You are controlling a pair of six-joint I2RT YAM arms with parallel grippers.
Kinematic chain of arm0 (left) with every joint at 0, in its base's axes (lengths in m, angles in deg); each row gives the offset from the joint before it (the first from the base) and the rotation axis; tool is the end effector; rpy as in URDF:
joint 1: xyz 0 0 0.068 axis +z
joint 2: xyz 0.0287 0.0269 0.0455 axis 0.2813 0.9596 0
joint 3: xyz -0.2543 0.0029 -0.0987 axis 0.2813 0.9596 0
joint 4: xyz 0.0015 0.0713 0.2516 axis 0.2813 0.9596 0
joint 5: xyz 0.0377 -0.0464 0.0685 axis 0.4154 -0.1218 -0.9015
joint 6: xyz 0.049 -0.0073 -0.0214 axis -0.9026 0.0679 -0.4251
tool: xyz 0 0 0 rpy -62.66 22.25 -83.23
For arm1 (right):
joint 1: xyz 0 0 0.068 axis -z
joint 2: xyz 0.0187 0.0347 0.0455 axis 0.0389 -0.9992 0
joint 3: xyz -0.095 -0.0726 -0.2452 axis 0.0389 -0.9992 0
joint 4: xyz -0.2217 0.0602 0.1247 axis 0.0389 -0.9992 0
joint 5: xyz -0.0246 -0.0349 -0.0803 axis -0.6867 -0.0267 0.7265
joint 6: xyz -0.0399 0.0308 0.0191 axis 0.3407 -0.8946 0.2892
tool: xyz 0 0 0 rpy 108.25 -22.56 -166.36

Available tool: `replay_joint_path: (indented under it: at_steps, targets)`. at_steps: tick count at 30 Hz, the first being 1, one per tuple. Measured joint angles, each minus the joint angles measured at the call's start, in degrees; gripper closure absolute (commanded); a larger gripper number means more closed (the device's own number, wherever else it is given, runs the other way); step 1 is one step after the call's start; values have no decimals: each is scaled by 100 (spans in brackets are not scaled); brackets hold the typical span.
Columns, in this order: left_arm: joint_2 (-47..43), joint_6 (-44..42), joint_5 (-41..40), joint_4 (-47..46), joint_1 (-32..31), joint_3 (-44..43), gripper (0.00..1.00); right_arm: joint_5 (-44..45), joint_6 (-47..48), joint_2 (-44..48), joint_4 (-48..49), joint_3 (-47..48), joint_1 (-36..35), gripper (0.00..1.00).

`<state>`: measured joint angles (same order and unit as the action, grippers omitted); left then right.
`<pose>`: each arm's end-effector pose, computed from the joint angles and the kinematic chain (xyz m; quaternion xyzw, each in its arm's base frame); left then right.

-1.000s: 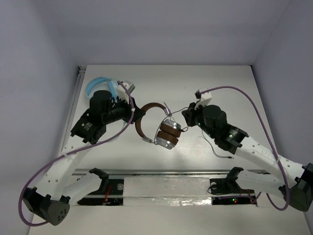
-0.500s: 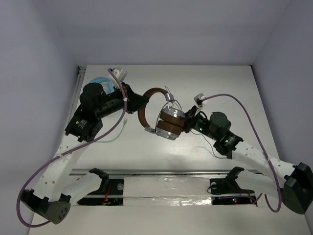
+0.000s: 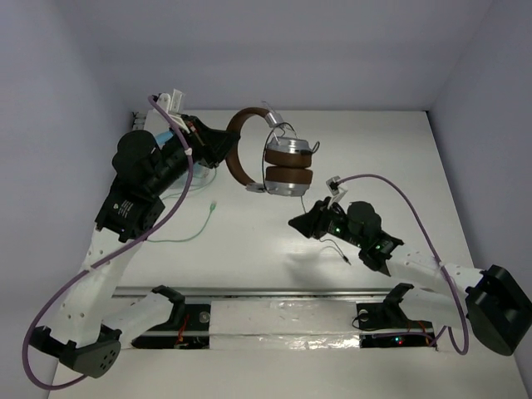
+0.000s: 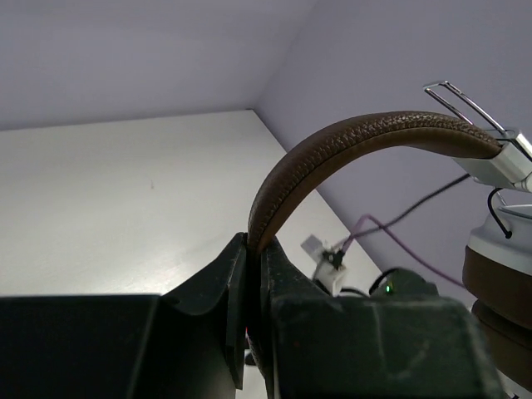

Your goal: Wrap the headphones

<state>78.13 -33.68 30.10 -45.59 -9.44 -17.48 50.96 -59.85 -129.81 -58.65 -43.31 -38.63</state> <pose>0.1652 -0.0927 0.4921 0.1250 0.6306 -0.4294 0.6343 0.1715 0.1598 0.2323 -0.1246 0.7450 0.4688 0.4580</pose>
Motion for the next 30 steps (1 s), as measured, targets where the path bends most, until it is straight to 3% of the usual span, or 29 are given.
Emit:
replay_joint_path:
  at_steps: [10, 11, 12, 14, 20, 30]
  targets:
    - [472, 420, -1237, -446, 2, -66, 100, 33, -546, 131, -402, -540, -2, 68]
    - [525, 463, -1298, -487, 2, -66, 100, 17, -601, 129, -330, -577, -9, 84]
    - [579, 505, -1373, -531, 2, -66, 100, 0, -651, 149, -225, -671, -13, 93]
    - [671, 562, -1519, -608, 2, -55, 100, -37, -763, 227, -190, -863, -33, 100]
    - [713, 682, -2247, -916, 31, 267, 100, 76, -824, 496, -909, -831, -391, 100]
    - [656, 813, -3952, -1379, 125, 1475, 100, 1027, -767, 857, -3091, 341, -1982, 100]
